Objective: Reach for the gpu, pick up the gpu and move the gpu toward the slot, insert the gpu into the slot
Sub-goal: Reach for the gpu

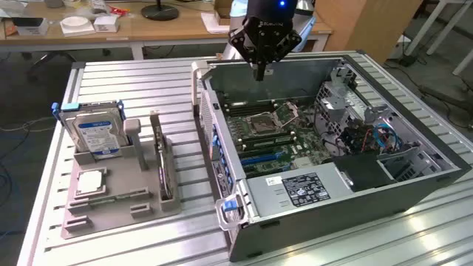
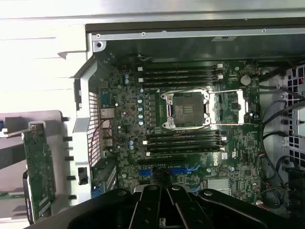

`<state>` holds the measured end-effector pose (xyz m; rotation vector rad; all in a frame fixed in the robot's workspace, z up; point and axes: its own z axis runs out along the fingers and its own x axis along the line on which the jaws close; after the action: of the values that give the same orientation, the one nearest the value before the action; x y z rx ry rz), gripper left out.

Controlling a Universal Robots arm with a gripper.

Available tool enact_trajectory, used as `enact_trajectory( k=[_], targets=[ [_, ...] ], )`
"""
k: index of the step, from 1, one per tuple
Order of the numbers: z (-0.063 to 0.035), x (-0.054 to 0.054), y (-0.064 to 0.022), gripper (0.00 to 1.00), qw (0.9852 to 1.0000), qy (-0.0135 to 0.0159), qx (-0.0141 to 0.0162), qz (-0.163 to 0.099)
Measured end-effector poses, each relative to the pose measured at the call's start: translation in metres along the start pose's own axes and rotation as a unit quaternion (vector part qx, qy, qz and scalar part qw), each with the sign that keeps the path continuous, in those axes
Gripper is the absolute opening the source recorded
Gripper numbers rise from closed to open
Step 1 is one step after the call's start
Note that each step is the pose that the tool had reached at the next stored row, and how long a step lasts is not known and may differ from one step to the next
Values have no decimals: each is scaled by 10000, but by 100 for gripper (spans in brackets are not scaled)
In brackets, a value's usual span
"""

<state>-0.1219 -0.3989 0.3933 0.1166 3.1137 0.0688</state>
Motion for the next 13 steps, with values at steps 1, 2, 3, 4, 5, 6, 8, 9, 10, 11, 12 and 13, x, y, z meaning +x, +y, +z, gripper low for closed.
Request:
enact_trajectory(
  k=[1, 2, 3, 4, 5, 6, 8, 9, 10, 11, 12, 13],
  targets=[
    [0, 0, 0, 10, 10000, 0, 0, 0],
    [0, 0, 0, 10, 10000, 0, 0, 0],
    [0, 0, 0, 10, 10000, 0, 0, 0],
    [0, 0, 0, 10, 10000, 0, 0, 0],
    [0, 0, 0, 10, 10000, 0, 0, 0],
    [1, 5, 0, 10, 10000, -1, -1, 0],
    [0, 18, -2, 10, 10000, -1, -1, 0],
    [-1, 28, -2, 10, 10000, 0, 0, 0],
    [-2, 44, -3, 10, 10000, 0, 0, 0],
    [-1, 58, -4, 10, 10000, 0, 0, 0],
    [-2, 72, -5, 10, 10000, 0, 0, 0],
    [-2, 84, -6, 10, 10000, 0, 0, 0]
  ],
)
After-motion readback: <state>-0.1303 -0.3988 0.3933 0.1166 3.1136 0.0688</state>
